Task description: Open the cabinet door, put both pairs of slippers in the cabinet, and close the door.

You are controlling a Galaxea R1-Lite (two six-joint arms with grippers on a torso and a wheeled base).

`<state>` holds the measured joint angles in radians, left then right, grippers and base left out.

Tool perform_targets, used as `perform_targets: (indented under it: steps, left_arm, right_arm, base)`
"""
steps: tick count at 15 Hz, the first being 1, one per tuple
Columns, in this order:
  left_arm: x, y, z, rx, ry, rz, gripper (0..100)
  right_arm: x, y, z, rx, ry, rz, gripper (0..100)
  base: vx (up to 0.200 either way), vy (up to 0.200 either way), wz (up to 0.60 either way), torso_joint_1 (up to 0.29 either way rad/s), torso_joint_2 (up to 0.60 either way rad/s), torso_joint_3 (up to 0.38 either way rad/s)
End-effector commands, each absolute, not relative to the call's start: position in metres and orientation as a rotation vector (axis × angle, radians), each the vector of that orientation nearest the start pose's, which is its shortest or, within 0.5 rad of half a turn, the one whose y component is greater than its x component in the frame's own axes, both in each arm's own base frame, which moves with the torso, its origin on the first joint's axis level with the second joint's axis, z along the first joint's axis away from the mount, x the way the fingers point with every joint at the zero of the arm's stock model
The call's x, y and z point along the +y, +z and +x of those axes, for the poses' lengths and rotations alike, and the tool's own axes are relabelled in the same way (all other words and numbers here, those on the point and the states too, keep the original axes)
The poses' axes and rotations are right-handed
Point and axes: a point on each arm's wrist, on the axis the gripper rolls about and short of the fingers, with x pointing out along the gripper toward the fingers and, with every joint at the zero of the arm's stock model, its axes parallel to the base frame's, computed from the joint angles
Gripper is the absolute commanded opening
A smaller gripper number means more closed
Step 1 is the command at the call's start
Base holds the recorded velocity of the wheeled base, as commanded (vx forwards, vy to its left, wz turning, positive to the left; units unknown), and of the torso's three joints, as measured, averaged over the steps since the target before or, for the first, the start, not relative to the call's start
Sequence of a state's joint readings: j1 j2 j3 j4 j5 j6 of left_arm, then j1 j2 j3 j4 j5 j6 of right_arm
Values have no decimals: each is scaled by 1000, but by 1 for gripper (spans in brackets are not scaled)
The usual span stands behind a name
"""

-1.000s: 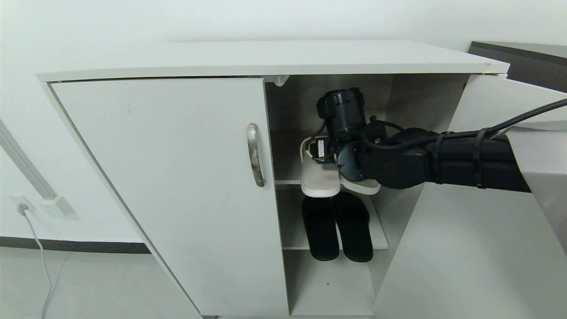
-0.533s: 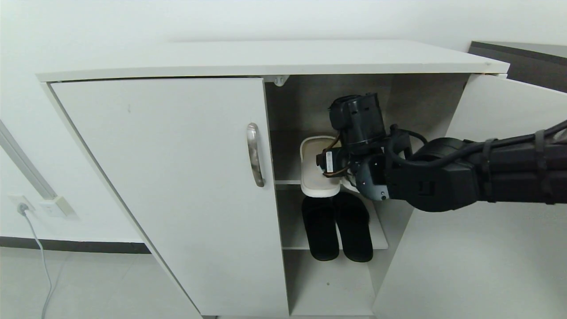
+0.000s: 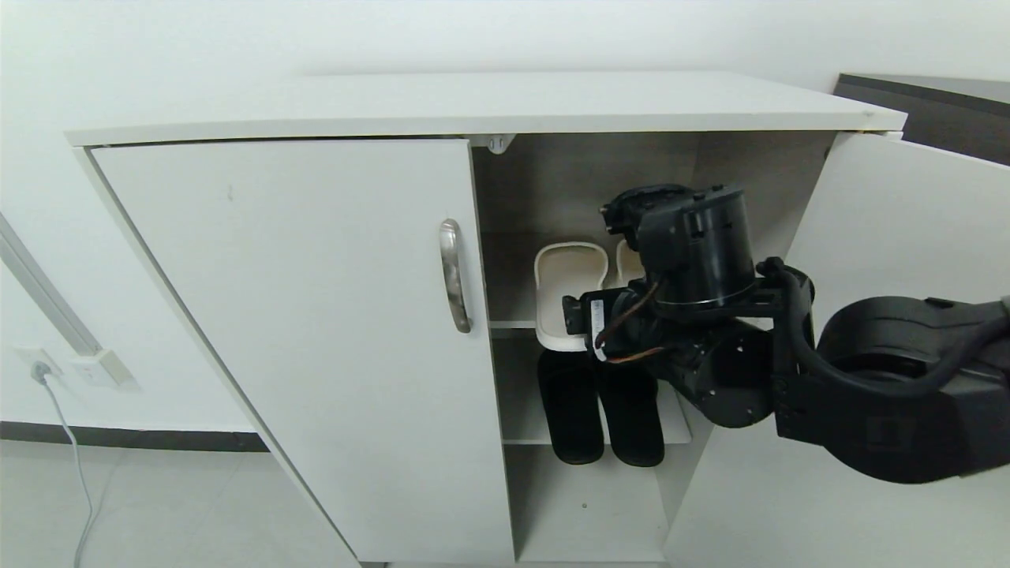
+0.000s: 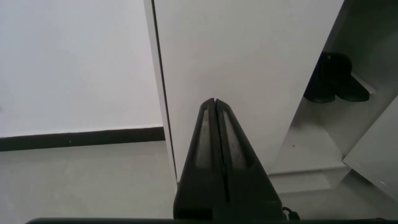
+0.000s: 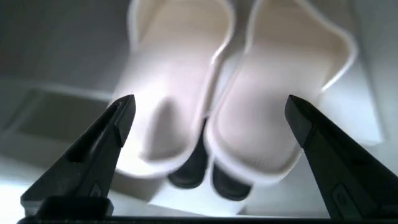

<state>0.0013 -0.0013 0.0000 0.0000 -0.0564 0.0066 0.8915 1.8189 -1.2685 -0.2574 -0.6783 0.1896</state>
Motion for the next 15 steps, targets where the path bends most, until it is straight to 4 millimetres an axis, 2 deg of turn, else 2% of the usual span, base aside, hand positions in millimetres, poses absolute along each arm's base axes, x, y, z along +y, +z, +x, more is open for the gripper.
perform_targets:
  steps: [1,2,3,12,15]
  left_arm:
    - [-1,75,-23,0,-55,6,0]
    - [-1,75,-23,0,-55,6,0]
    - [-1,75,-23,0,-55,6,0]
    - [-1,75,-23,0,-57,6,0]
    - [-1,76,-23,-2,-60,6,0]
  right_arm:
    - [261,236,221,222,231,-12,100]
    - [261,235,217,221,262,-9,100]
    - [262,234,216,222,265,-9,0]
    - [267,234,209,216,284,-21,0]
    - [267,234,209,216,284,-23,0]
  base:
    - [0,0,0,0,0,0]
    - [0,0,0,0,0,0]
    - [0,0,0,0,0,0]
    - [0,0,0,0,0,0]
    - [-200,0,0,5,2,4]
